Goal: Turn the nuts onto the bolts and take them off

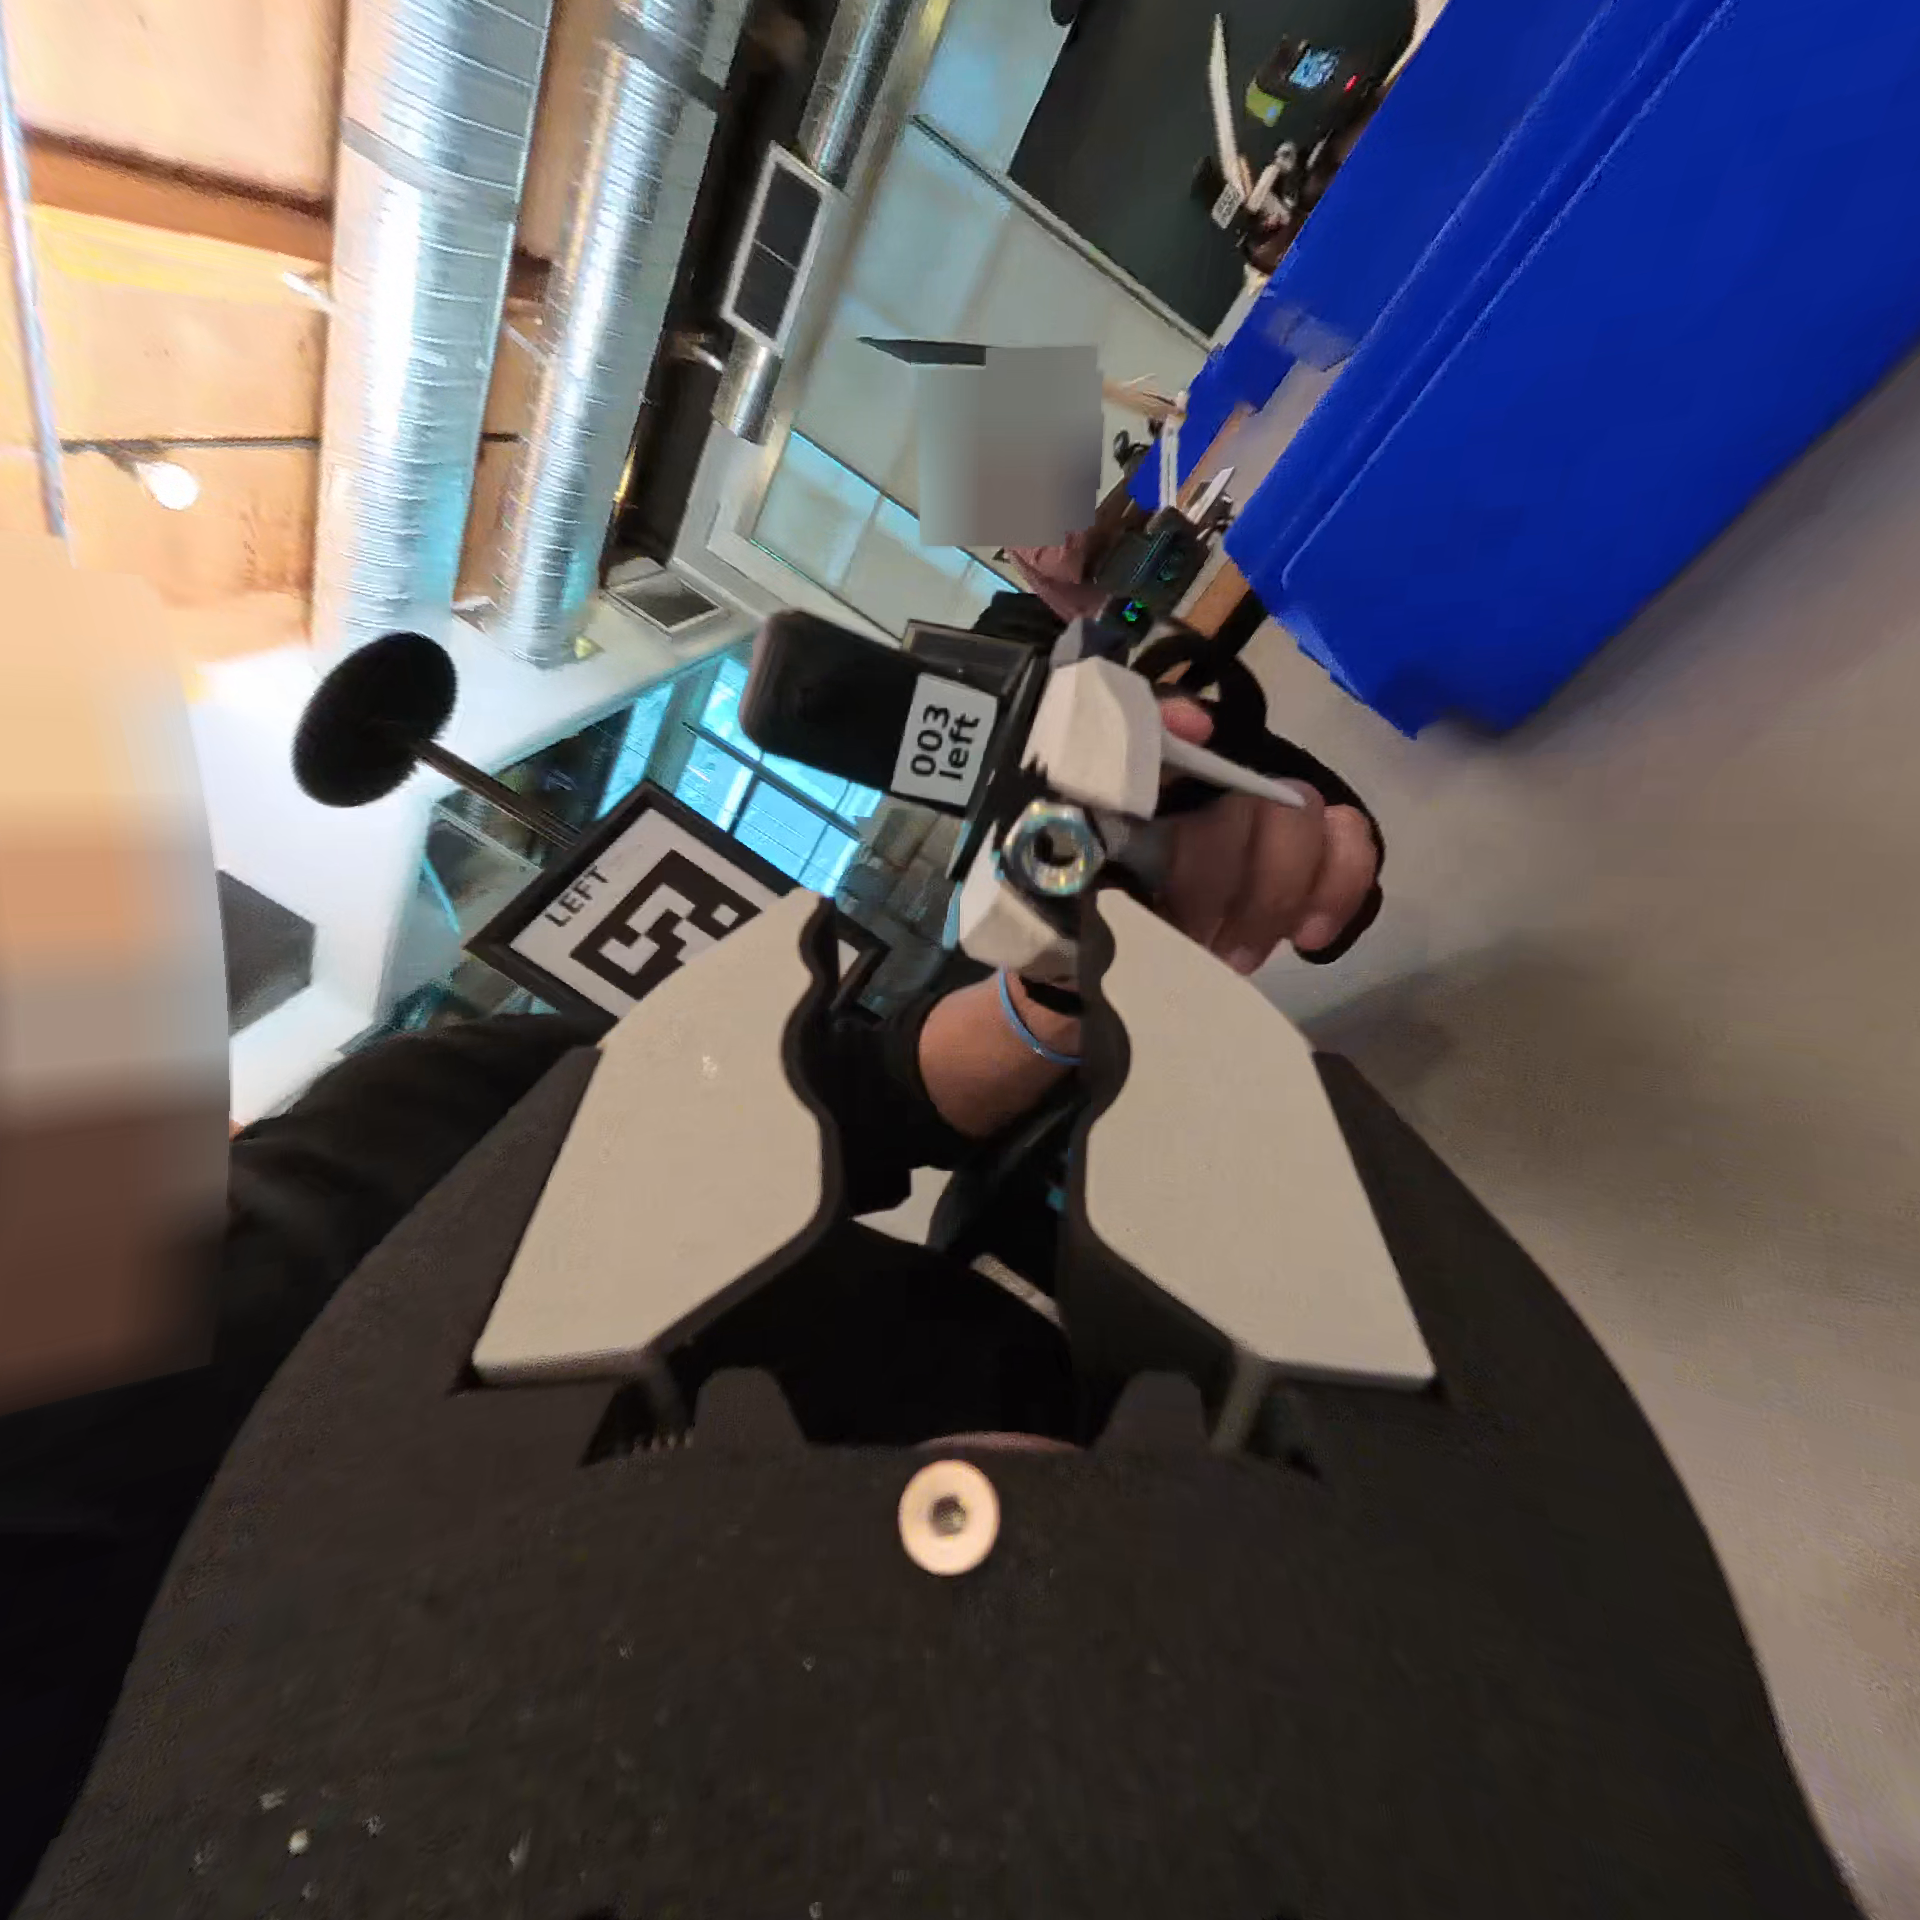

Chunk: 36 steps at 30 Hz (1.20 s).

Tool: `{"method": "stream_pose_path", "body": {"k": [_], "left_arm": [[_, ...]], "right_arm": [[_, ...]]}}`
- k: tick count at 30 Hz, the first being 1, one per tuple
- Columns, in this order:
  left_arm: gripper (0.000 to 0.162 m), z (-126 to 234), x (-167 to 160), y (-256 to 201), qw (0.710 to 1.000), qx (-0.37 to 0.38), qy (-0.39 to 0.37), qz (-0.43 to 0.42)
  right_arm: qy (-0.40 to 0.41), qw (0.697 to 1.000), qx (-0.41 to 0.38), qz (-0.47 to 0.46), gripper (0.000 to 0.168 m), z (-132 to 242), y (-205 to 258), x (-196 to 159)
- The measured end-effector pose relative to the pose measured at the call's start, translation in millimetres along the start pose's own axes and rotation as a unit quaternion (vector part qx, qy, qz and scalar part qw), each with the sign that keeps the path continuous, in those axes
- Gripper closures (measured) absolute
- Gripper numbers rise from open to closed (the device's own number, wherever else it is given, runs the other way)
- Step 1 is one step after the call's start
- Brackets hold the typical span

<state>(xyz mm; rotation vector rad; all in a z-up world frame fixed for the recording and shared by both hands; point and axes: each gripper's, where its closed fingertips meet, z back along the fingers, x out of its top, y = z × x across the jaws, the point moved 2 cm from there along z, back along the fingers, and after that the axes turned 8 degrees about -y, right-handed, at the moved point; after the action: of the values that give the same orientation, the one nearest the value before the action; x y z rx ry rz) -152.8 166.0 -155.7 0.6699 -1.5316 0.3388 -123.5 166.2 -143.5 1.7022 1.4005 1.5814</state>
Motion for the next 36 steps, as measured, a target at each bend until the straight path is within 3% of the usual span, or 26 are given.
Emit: {"method": "stream_pose_path", "body": {"k": [5, 9, 28, 36], "left_arm": [[0.143, -5, -6, -7, 1.0, -0.007, 0.023, -0.016], [0.143, -8, -9, -10, 0.999, -0.008, 0.033, -0.033], [0.143, -10, -11, -12, 0.997, 0.011, 0.053, -0.047], [0.083, 0, -10, 4, 0.992, 0.055, 0.062, 0.09]], "right_arm": [[0.002, 1.0, -0.003, -0.011, 0.139, -1, -10, -6], [-0.009, 1.0, -0.003, -0.018, 0.161, 4, -15, -3], [-0.019, 0.999, 0.009, -0.035, 0.163, 7, -15, -5], [-0.023, 1.0, 0.003, 0.016, 0.163, 17, 2, 11]]}}
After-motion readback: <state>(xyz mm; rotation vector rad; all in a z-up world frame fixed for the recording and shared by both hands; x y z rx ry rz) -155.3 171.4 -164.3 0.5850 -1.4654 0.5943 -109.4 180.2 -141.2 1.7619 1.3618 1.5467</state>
